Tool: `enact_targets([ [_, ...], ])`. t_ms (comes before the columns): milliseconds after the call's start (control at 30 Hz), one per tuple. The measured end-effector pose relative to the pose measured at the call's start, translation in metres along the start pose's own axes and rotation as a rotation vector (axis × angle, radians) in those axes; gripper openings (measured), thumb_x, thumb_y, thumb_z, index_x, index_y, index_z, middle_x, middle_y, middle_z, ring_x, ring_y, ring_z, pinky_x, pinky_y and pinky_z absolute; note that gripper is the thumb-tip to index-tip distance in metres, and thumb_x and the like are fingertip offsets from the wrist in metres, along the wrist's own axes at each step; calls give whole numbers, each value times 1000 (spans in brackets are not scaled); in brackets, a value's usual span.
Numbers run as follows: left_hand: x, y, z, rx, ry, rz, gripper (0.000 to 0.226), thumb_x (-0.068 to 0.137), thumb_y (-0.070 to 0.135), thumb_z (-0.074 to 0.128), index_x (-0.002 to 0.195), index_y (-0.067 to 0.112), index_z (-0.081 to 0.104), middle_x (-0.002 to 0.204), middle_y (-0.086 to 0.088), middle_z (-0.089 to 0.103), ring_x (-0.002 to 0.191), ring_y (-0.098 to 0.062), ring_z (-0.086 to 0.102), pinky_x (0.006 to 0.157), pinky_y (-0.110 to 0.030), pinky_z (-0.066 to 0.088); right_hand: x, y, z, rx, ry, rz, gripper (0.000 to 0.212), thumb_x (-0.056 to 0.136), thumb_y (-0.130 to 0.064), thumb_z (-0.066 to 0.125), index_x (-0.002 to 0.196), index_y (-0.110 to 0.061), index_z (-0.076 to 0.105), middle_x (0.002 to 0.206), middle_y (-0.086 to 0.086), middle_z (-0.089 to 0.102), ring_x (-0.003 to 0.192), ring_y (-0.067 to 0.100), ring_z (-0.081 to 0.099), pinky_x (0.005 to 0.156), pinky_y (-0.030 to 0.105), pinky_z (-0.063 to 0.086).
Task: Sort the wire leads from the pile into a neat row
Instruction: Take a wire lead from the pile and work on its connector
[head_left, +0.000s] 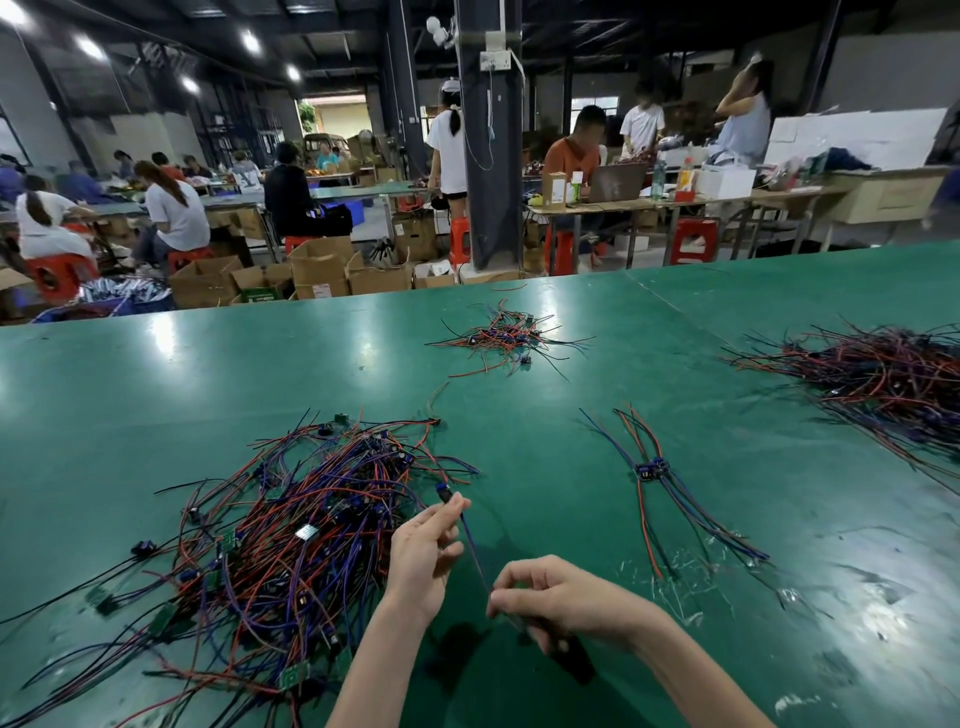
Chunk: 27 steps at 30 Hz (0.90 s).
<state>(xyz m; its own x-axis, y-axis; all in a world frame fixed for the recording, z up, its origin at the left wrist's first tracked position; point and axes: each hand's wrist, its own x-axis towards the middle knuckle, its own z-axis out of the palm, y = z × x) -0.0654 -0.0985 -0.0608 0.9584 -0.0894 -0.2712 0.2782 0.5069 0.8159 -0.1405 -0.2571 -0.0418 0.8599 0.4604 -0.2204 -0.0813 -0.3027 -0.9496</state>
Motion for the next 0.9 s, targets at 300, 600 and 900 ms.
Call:
enact_targets([
  [300,-15,-19,17,150,-146,-87,11,73,11,70,71,1,66,59,-2,53,43,-3,37,35,-12,25,12,13,-7,201,355,-55,18,89,-23,64,77,-9,62,56,3,56,35,8,34,35,19,28],
  [600,-19,-23,20,200,-125,-32,12,80,4,68,70,0,65,68,-11,59,47,-6,44,35,-13,26,22,21,-1,445,482,-105,16,85,-3,66,70,-5,68,59,4,59,36,9,36,39,23,37],
  [900,-18,-30,20,240,-59,37,15,77,3,72,63,3,66,65,-13,57,50,-16,41,39,-19,29,24,21,-3,421,464,-46,21,86,0,63,65,-2,64,53,9,58,32,6,35,36,18,31],
])
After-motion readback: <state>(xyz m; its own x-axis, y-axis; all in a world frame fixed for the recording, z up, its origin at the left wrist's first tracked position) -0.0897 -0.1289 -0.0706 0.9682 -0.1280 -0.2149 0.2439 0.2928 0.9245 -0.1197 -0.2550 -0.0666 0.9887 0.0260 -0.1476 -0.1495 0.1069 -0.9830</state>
